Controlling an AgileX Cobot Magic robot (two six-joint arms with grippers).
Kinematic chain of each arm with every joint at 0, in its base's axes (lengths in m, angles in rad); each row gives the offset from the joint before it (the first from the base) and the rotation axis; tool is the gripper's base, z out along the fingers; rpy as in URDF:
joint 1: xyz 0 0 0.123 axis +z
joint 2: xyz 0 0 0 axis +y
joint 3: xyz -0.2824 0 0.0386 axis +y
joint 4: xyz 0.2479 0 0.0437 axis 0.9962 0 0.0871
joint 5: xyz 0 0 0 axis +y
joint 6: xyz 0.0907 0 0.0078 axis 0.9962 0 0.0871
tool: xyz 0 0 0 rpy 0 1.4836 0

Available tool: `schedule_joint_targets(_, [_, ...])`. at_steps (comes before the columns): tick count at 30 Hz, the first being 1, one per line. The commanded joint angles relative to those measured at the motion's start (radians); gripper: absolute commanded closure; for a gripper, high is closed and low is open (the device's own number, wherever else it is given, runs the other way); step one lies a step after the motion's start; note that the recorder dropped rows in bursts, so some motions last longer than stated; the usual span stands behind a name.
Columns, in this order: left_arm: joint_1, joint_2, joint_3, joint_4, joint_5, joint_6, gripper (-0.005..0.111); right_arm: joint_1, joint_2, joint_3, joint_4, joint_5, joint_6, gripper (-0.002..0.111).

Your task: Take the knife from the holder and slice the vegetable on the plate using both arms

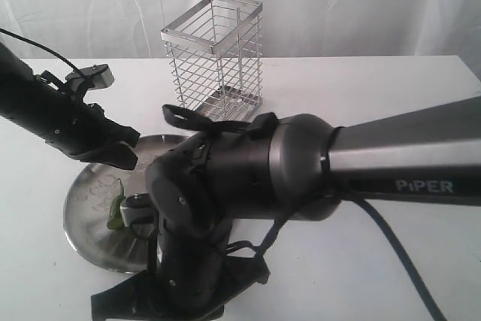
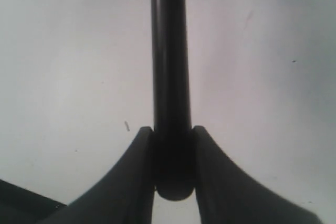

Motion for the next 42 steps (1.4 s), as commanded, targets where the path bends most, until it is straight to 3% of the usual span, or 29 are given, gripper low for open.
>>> schedule_joint_targets(1, [0.001,-0.011,0.001,-0.025,0.026,-0.005,0.107,-0.053,-0.004,-0.01,-0.022,0.029,-0.021,0.108])
schedule_joint_targets(10, [0.001,-0.011,0.001,-0.037,0.031,-0.005,0.107,-0.1,-0.004,-0.01,-0.042,0.041,-0.074,0.108])
schedule_joint_targets(16, [0.001,-0.037,0.001,-0.16,0.048,0.087,0.107,-0.06,-0.053,-0.008,-0.057,-0.101,-0.125,0.108])
schedule_joint_targets(24, [0.001,-0.165,0.001,-0.182,0.064,0.108,0.107,-0.048,-0.04,-0.008,-0.109,-0.149,-0.118,0.108])
schedule_joint_targets(33, [0.001,-0.351,0.001,-0.178,0.165,0.096,0.107,-0.145,-0.001,-0.008,-0.172,-0.195,-0.156,0.108])
schedule_joint_targets(38, [0.001,-0.355,0.011,-0.163,0.165,0.056,0.081,-0.147,0.058,-0.009,-0.099,-0.231,-0.221,0.108])
schedule_joint_targets(42, [0.001,-0.355,0.038,-0.163,0.158,0.056,0.077,-0.147,0.065,-0.009,-0.097,-0.255,-0.223,0.108])
